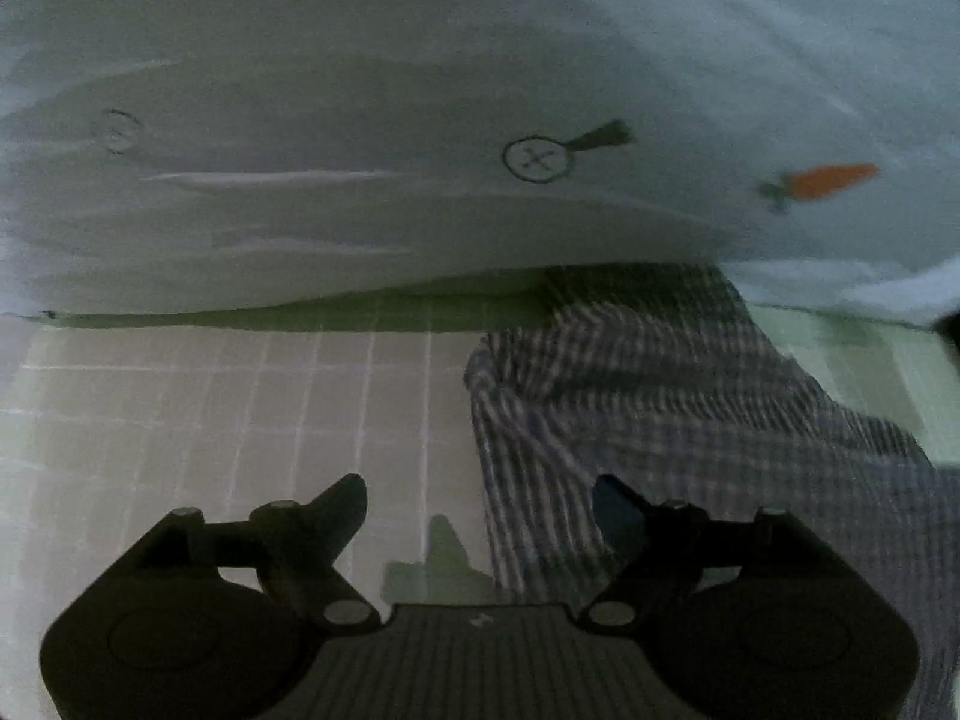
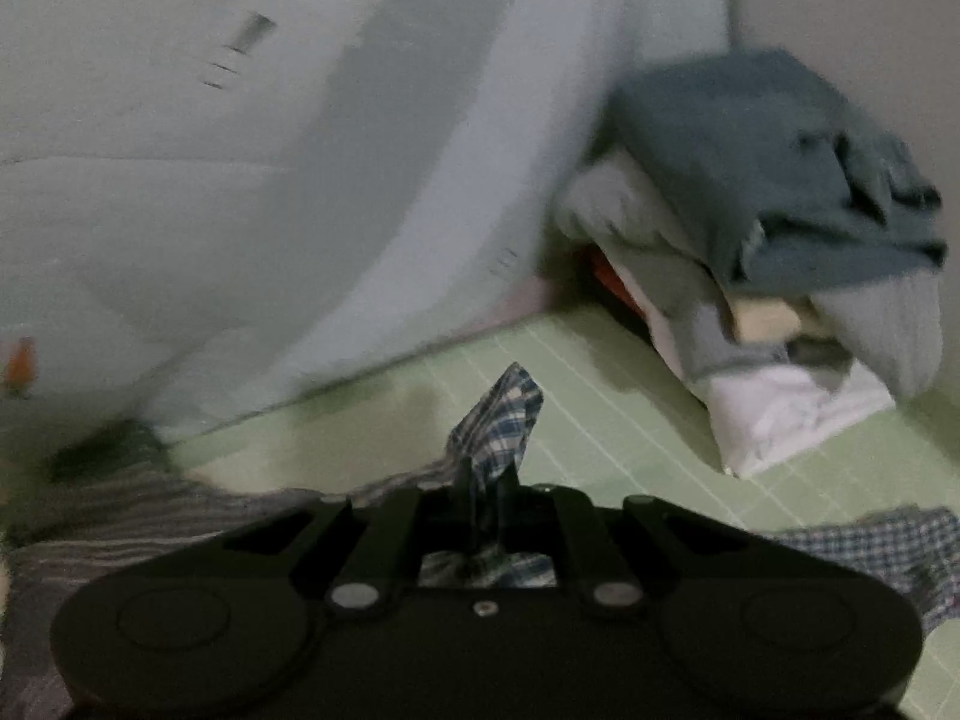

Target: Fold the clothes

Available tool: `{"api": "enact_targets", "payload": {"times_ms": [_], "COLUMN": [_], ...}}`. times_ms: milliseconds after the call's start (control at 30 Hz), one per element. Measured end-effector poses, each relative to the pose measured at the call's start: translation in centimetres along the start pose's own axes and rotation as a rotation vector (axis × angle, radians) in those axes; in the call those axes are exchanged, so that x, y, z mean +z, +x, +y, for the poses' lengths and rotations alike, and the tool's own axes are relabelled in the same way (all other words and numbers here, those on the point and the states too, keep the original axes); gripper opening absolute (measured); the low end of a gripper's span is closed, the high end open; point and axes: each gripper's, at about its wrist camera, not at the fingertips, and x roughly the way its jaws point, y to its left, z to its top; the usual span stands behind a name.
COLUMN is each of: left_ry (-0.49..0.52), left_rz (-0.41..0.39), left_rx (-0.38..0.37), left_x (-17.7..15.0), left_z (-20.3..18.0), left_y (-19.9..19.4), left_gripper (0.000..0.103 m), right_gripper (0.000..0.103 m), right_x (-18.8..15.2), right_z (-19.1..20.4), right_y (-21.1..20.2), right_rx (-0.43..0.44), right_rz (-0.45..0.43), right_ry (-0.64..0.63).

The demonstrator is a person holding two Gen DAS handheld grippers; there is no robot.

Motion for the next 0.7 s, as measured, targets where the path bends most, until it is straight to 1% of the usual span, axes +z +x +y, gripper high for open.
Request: {"api": "enact_targets", "payload": {"times_ms": [67, 200, 300, 367, 500, 567, 600, 633, 667, 700], "left_ry": [0.003, -0.016, -0.024, -0.022, -0.016, -0.005, -0.002, 0.001, 0.001, -0.003], "left_rz": [-0.005, 0.007, 0.033, 0.064, 0.126, 0.148, 0.153, 0.158, 0.158, 0.155], "left_rx": [-0.002, -0.019, -0.014, -0.010, -0.001, 0.005, 0.008, 0.012, 0.019, 0.027], "left_x": [-1.9, -7.1, -11.3, -14.0, -19.4, -21.0, -21.6, -22.1, -22.4, -22.7], "left_z": [-0.1, -0.3, -0.2, -0.1, 0.1, 0.1, 0.1, 0.1, 0.1, 0.2], "left_y": [-2.0, -5.2, -6.9, -7.5, -8.7, -9.0, -9.2, -9.4, -9.6, -9.9], "left_gripper": [0.085, 0.086, 0.086, 0.086, 0.086, 0.086, 0.086, 0.086, 0.086, 0.086], "right_gripper": [0.007, 0.007, 0.007, 0.007, 0.007, 0.013, 0.013, 0.020, 0.034, 0.042], "right_x": [-0.4, -2.1, -5.0, -7.8, -14.1, -16.8, -17.8, -18.5, -18.8, -19.1], "right_z": [1.2, 4.3, 6.7, 8.1, 9.9, 10.4, 10.6, 10.5, 10.2, 9.9], "right_y": [-2.1, -6.8, -10.0, -11.6, -13.3, -14.0, -14.4, -14.7, -15.0, -15.2], "right_rx": [0.047, 0.152, 0.226, 0.265, 0.318, 0.332, 0.338, 0.354, 0.354, 0.351], "right_rz": [-0.025, -0.061, -0.044, -0.007, 0.122, 0.179, 0.203, 0.225, 0.236, 0.245], "right_ry": [-0.037, -0.139, -0.245, -0.318, -0.417, -0.444, -0.445, -0.423, -0.394, -0.363]}}
